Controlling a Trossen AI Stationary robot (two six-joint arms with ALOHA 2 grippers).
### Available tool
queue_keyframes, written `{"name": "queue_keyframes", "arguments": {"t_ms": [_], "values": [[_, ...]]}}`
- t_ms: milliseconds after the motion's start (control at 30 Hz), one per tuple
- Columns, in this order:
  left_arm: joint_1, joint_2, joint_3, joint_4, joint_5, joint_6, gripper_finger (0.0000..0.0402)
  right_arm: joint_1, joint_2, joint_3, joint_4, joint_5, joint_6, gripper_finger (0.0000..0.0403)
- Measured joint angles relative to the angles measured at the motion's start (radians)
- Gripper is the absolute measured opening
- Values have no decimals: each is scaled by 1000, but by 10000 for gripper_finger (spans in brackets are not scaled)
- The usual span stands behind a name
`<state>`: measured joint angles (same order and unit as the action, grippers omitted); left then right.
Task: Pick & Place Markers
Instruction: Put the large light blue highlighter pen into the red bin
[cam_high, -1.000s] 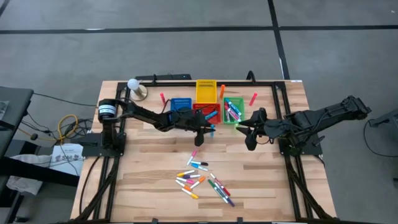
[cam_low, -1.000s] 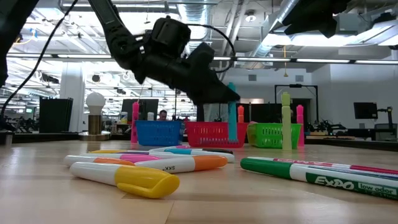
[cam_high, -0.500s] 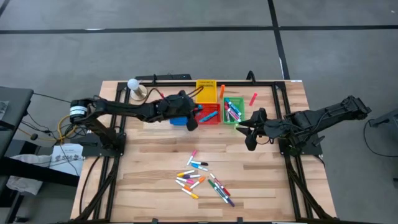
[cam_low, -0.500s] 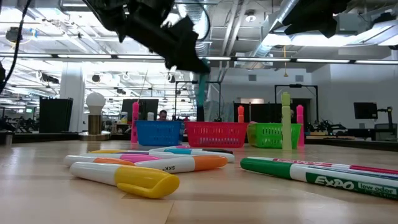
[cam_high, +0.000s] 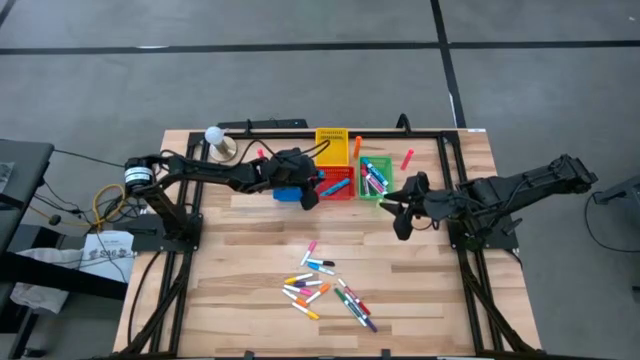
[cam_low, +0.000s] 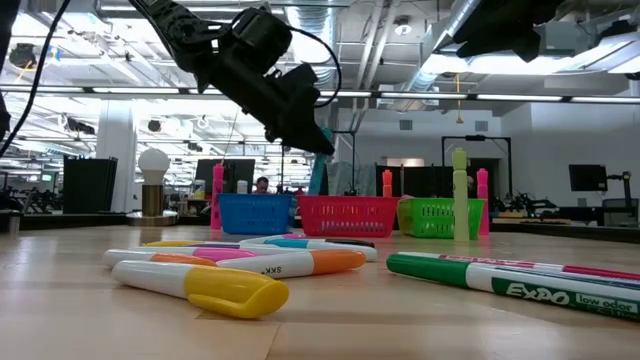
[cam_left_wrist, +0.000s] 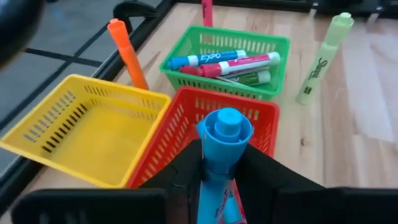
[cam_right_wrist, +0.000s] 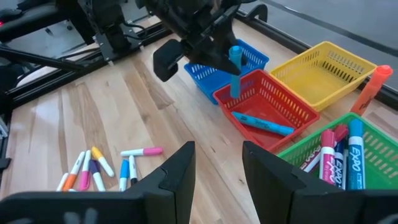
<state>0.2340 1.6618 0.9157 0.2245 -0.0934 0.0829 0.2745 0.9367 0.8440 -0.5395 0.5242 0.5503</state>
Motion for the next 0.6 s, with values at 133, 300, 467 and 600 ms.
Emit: {"name": "queue_keyframes", "arguments": {"t_ms": [133,300,467,600], "values": [[0,0,0,0,41,-10,98,-2,0,0,1,-2,-2,125],[-5,0,0,0,48,-13,133,-2,0,0,0,-2,-8,125],[-5,0,0,0,57,-21,167,-2,0,0,-1,-1,-9,125],[-7,0,0,3,57,-21,184,-2,0,0,-2,-1,-9,125]]}}
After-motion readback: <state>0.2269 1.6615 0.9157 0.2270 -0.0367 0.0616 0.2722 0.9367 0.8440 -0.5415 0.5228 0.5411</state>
